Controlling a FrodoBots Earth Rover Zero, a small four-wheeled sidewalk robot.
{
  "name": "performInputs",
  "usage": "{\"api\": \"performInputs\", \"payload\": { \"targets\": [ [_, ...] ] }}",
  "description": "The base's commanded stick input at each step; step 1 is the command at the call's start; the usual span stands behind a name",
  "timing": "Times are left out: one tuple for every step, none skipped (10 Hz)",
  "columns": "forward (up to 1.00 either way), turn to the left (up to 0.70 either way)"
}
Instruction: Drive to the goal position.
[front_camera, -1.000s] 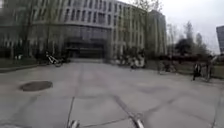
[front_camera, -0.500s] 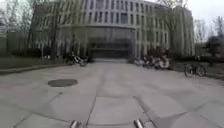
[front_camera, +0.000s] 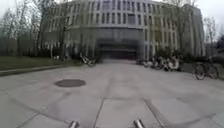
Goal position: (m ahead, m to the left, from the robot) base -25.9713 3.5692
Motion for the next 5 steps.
{"api": "performInputs", "payload": {
  "targets": [
    [0.70, -0.35],
    [0.70, -0.35],
    [0.70, -0.35],
    [0.70, -0.35],
    [0.70, -0.35]
  ]
}}
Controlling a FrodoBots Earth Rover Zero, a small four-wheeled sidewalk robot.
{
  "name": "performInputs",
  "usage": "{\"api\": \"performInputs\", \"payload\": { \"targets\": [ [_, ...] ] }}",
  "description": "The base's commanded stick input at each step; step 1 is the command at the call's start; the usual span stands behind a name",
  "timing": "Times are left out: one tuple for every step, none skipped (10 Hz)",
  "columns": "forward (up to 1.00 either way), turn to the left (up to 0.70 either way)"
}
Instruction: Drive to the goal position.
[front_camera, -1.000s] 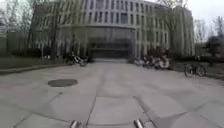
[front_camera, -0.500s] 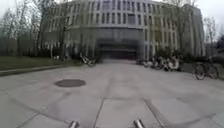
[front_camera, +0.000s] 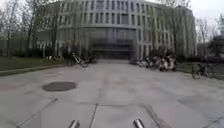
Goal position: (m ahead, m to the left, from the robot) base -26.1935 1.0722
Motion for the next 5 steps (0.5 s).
{"api": "performInputs", "payload": {
  "targets": [
    [0.70, -0.35],
    [0.70, -0.35],
    [0.56, -0.42],
    [0.00, -0.70],
    [0.00, -0.70]
  ]
}}
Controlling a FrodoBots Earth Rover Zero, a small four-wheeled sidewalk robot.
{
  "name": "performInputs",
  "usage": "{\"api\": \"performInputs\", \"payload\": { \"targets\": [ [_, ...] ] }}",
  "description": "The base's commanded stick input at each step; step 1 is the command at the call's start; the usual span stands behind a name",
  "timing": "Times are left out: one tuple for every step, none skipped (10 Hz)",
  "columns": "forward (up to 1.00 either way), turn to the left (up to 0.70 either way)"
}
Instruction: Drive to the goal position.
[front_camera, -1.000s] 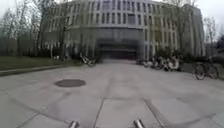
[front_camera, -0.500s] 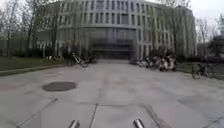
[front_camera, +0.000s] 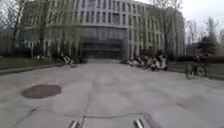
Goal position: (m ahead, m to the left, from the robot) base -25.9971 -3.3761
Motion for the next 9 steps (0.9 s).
{"api": "performInputs", "payload": {
  "targets": [
    [0.00, -0.70],
    [0.00, -0.70],
    [0.00, -0.70],
    [0.00, -0.70],
    [0.00, -0.70],
    [0.00, -0.70],
    [0.00, -0.70],
    [0.00, -0.70],
    [0.00, -0.70]
  ]
}}
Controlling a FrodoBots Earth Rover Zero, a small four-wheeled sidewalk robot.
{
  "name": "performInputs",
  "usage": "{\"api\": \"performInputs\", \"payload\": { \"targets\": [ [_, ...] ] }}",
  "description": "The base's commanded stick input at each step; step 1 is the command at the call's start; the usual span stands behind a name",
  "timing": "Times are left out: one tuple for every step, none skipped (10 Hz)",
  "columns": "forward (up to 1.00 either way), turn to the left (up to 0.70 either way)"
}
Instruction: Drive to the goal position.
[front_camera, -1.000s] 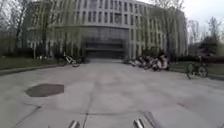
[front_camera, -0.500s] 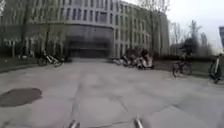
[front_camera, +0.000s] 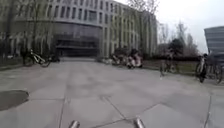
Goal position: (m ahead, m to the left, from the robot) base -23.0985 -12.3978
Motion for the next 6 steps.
{"api": "performInputs", "payload": {
  "targets": [
    [0.00, -0.70],
    [0.00, -0.70],
    [0.00, -0.70],
    [0.00, -0.70],
    [0.00, -0.70],
    [0.00, -0.70]
  ]
}}
